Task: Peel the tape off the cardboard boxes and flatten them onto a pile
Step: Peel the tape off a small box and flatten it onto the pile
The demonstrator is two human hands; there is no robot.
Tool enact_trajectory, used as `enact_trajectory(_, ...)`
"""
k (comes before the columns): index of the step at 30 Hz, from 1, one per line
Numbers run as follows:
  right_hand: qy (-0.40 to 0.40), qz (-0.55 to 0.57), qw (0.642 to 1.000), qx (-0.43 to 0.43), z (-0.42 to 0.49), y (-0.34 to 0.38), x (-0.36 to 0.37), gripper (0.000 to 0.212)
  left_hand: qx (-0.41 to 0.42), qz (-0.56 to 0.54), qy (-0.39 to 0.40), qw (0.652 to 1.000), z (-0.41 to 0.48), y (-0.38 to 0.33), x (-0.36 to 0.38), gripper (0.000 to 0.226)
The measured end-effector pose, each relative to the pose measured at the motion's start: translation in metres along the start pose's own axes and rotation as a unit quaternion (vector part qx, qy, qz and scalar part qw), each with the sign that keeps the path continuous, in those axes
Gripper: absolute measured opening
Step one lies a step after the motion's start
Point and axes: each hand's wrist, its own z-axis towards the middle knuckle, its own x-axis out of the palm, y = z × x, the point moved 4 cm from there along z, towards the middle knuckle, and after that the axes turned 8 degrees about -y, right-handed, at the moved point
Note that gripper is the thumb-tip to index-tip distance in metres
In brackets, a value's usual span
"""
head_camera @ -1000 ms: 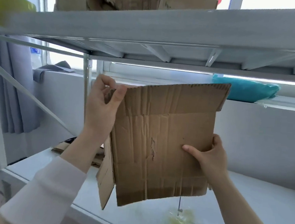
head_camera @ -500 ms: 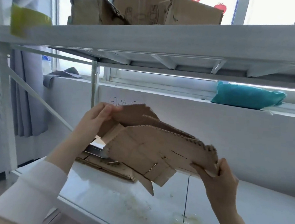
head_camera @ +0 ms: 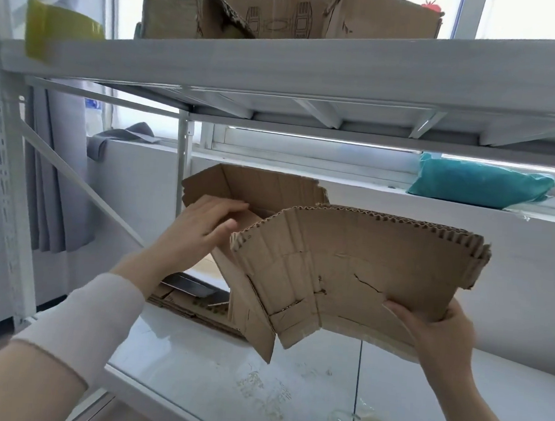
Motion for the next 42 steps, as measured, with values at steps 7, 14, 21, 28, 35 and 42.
enact_trajectory(7, -0.013, 0.007, 0.999, 0.041, 0.007, -0.014, 0.007, 0.042, 0.05, -0.029, 0.007, 0.998, 0.029, -0.009, 0.016, 0.067)
enact_trajectory(14, -0.054, 0.002, 0.996, 0.067, 0.016, -0.022, 0.002, 0.035, 0.087, 0.086, -0.224, 0.967, 0.03, -0.023, -0.005, 0.048)
enact_trajectory(21, -0.052, -0.011, 0.995, 0.09, 0.022, -0.008, 0.004, 0.042, -0.062, -0.003, -0.453, 0.889, 0.008, -0.016, -0.043, 0.048)
enact_trajectory(28, 0.026, 0.031, 0.988, 0.147, 0.027, -0.009, 0.033, 0.046, -0.437, -0.266, -0.169, 0.843, -0.068, 0.039, -0.02, 0.052)
enact_trajectory(35, 0.194, -0.013, 0.958, 0.213, -0.003, -0.054, 0.1, 0.044, -0.527, -0.218, -0.17, 0.804, -0.122, 0.09, -0.04, 0.045)
enact_trajectory(42, 0.237, -0.091, 0.936, 0.244, -0.091, -0.117, 0.128, 0.047, -0.626, -0.151, -0.048, 0.763, -0.21, 0.13, -0.031, 0.049)
